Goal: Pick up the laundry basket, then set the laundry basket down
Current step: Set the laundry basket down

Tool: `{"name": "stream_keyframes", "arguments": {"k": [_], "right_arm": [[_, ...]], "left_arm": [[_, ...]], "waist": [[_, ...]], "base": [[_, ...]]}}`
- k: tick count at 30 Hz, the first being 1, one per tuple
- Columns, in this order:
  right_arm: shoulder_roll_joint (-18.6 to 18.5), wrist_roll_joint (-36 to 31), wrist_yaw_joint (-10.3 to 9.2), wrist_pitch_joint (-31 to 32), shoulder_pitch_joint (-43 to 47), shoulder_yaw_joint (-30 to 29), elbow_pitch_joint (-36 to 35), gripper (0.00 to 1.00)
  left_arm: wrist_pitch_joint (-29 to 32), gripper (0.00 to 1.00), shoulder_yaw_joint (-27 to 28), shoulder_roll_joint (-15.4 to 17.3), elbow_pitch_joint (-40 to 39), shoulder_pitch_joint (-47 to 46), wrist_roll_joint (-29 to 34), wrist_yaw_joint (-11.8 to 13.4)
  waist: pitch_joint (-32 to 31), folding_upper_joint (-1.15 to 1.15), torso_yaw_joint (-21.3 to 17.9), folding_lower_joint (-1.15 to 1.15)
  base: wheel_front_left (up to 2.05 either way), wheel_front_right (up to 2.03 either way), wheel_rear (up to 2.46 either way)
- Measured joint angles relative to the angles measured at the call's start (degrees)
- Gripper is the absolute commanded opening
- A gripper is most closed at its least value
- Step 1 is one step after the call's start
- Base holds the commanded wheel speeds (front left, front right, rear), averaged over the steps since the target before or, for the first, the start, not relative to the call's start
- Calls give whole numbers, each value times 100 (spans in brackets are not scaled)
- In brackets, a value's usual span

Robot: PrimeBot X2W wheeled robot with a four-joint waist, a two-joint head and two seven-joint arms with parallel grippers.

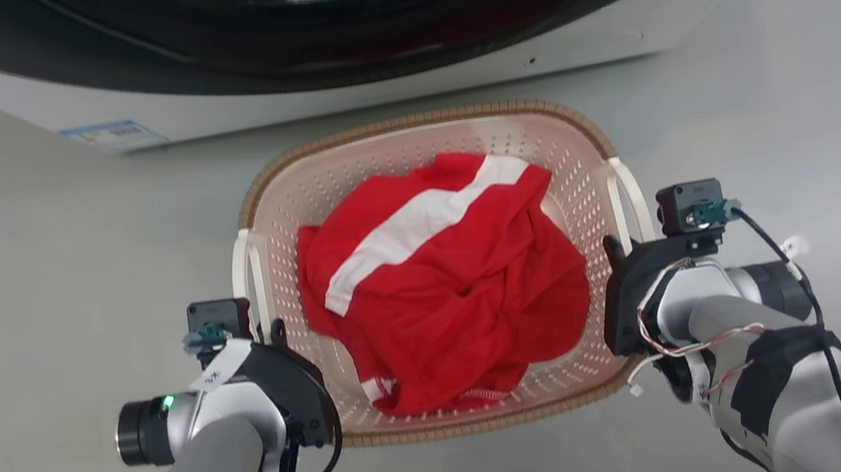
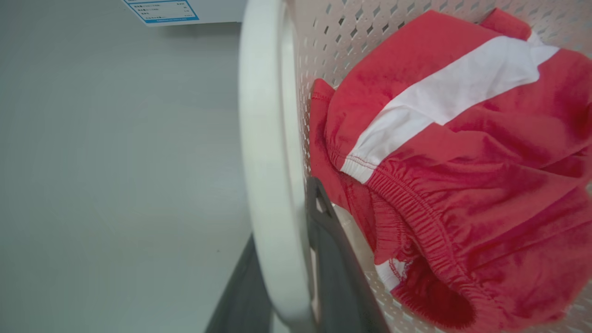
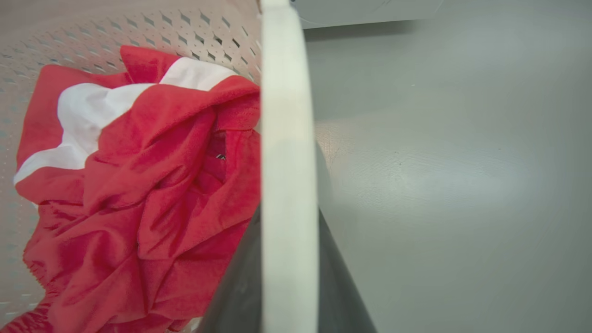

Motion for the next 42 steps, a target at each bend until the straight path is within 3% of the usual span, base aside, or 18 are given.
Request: {"name": "stream_keyframes", "arguments": {"k": [14, 37, 38, 39, 40, 41, 42], "right_arm": [[-2, -105, 5, -201, -506, 7, 201, 0], [-34, -108, 5, -505, -890, 89, 223, 0], [-34, -109, 5, -531, -891, 96, 227, 7], [-34, -109, 5, -545, -892, 101, 231, 7], [-36, -119, 5, -545, -894, 120, 240, 34], [-36, -141, 5, -547, -894, 137, 242, 41], [-33, -159, 7, -552, -900, 152, 242, 48]], "left_arm": [[-198, 0, 33, -29, -2, -416, 1, 38], [-526, 0, 5, -15, 9, -806, 0, 47], [-531, 0, -2, -15, 11, -808, 0, 48], [-533, 0, -9, -15, 13, -811, 0, 48], [-552, 18, -15, -13, 15, -820, 0, 48], [-550, 36, -31, -12, 20, -841, 0, 48], [-550, 40, -41, -22, 19, -861, 0, 48]], "waist": [[1022, 0, 73, 0], [1540, -1, 92, -1], [1544, -1, 93, -1], [1547, -1, 95, -1], [1549, -1, 96, -1], [1549, -1, 97, -1], [1548, -2, 98, -1]], "base": [[0, 0, 0], [0, 0, 0], [0, 0, 0], [0, 0, 0], [0, 0, 0], [0, 0, 0], [0, 0, 0]]}}
